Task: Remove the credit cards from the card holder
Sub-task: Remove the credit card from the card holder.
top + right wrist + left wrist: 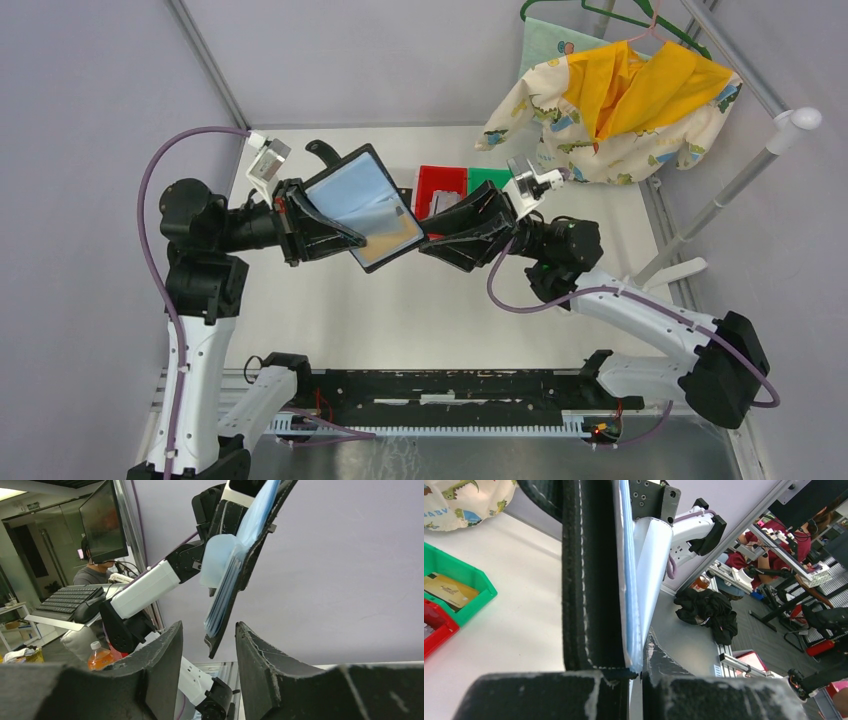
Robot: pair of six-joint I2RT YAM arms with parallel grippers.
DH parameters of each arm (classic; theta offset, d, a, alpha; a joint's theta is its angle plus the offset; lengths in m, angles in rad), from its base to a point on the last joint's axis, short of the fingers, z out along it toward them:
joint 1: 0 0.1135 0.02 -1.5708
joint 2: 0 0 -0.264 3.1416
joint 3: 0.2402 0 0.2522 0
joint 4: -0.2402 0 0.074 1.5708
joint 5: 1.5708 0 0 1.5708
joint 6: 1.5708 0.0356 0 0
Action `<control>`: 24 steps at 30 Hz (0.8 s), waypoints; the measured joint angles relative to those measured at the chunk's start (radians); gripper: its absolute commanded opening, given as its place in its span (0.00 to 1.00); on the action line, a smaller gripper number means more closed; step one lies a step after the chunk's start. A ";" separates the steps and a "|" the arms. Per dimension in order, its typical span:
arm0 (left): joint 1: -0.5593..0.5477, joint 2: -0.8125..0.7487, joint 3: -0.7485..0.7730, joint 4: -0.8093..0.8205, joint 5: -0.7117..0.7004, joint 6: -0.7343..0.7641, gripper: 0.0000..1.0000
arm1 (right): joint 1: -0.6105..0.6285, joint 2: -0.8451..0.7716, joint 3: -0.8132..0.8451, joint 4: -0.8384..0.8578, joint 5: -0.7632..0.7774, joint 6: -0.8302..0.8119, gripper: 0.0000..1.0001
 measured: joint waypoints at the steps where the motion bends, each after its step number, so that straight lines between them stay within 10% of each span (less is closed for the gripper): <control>1: 0.000 0.000 0.002 -0.001 0.000 0.000 0.02 | 0.000 0.005 0.005 -0.003 0.000 0.000 0.44; 12: 0.000 0.000 0.018 -0.002 0.000 0.007 0.02 | 0.000 0.026 0.017 -0.016 -0.004 0.005 0.27; 24: 0.000 -0.004 0.022 -0.005 0.001 0.019 0.02 | 0.000 0.049 0.048 -0.026 -0.003 0.043 0.40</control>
